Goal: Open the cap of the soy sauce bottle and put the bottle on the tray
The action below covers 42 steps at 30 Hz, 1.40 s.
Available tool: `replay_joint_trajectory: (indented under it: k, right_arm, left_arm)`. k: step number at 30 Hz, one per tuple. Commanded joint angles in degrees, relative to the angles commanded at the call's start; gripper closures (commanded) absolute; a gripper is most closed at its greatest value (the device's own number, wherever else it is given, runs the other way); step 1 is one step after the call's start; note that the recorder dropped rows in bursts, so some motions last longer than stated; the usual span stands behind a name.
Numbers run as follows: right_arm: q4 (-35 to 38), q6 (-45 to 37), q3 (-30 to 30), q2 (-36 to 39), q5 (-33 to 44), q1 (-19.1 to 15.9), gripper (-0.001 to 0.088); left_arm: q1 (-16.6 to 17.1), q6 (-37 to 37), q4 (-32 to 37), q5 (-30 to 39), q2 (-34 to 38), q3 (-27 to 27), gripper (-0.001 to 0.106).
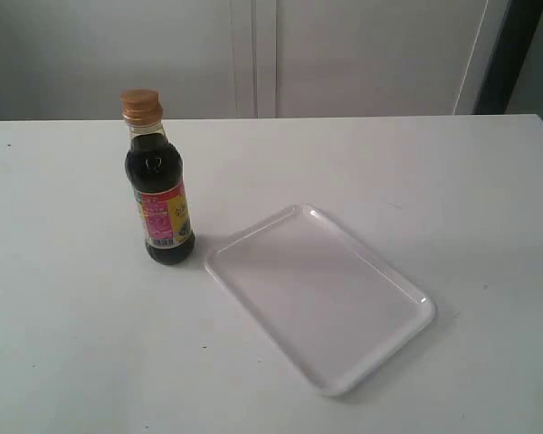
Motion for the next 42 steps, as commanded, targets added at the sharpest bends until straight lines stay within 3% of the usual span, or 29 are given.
replay_joint_trajectory:
  k: [14, 18, 23, 26, 28, 32, 35, 38, 42]
  right_arm:
    - [0.0, 5.7, 0.0, 0.0, -6.6, 0.0, 0.0868]
    - [0.0, 5.9, 0.0, 0.0, -6.6, 0.0, 0.0868]
    - [0.0, 5.9, 0.0, 0.0, -6.3, 0.0, 0.0868]
    - [0.0, 5.9, 0.0, 0.0, -6.2, 0.0, 0.0868]
    - [0.0, 5.9, 0.0, 0.0, -6.2, 0.0, 0.0868]
    - [0.0, 5.9, 0.0, 0.0, -6.2, 0.0, 0.0868]
    - [0.0, 5.9, 0.0, 0.0, -6.2, 0.0, 0.0868]
    - [0.0, 5.9, 0.0, 0.0, -6.2, 0.0, 0.0868]
    - [0.0, 5.9, 0.0, 0.0, -6.2, 0.0, 0.0868]
  left_arm:
    - [-0.1, -1.5, 8.1, -10.9, 21.8, -9.8, 0.105]
    - [-0.1, -9.6, 20.1, -13.6, 27.4, -12.8, 0.105]
    - [-0.1, -30.8, 43.2, -18.2, 34.1, -16.2, 0.105]
    - [-0.1, -42.9, 55.4, -26.2, 37.6, -17.3, 0.105]
    - [-0.1, -44.1, 59.1, -27.6, 39.6, -18.3, 0.105]
    - [-0.1, -44.7, 58.1, -28.8, 43.0, -19.1, 0.104]
    - [-0.1, -44.7, 61.5, -37.2, 45.6, -19.2, 0.086]
    - [-0.1, -44.5, 62.1, -44.8, 48.4, -19.2, 0.050]
    - [-0.1, -43.9, 56.5, -45.3, 52.4, -19.7, 0.006]
